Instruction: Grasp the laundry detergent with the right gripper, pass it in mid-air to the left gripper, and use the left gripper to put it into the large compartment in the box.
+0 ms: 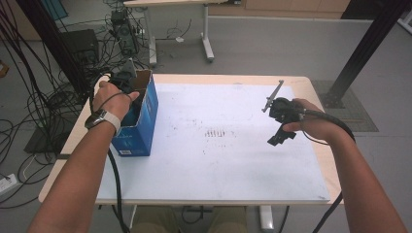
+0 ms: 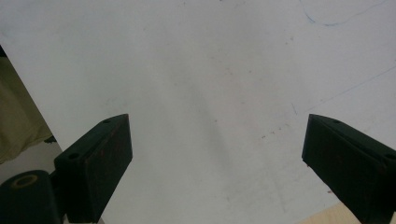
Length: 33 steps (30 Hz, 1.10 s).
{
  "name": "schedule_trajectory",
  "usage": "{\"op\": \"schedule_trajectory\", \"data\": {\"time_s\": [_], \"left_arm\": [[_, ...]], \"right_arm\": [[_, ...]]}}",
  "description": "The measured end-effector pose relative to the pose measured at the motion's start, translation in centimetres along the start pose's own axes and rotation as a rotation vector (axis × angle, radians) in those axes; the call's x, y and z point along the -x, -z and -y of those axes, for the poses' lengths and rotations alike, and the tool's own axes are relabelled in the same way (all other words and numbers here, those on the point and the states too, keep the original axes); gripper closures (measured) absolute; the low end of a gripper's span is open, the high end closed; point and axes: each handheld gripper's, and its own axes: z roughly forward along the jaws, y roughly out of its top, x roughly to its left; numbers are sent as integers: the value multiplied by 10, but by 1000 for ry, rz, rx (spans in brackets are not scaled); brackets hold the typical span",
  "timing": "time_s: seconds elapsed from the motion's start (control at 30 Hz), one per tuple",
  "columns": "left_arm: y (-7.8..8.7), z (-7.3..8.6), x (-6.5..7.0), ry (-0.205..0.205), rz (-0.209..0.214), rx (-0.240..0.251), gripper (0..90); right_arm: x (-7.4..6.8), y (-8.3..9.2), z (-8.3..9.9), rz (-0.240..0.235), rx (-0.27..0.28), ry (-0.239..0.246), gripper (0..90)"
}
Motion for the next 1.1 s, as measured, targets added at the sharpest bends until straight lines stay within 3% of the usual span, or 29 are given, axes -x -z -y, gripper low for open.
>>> {"op": "schedule_trajectory", "data": {"time_s": [1.1], "left_arm": [[0, 1, -2, 0, 9, 3, 373]], "right_arm": [[-1, 1, 1, 3, -1, -3, 84]]}}
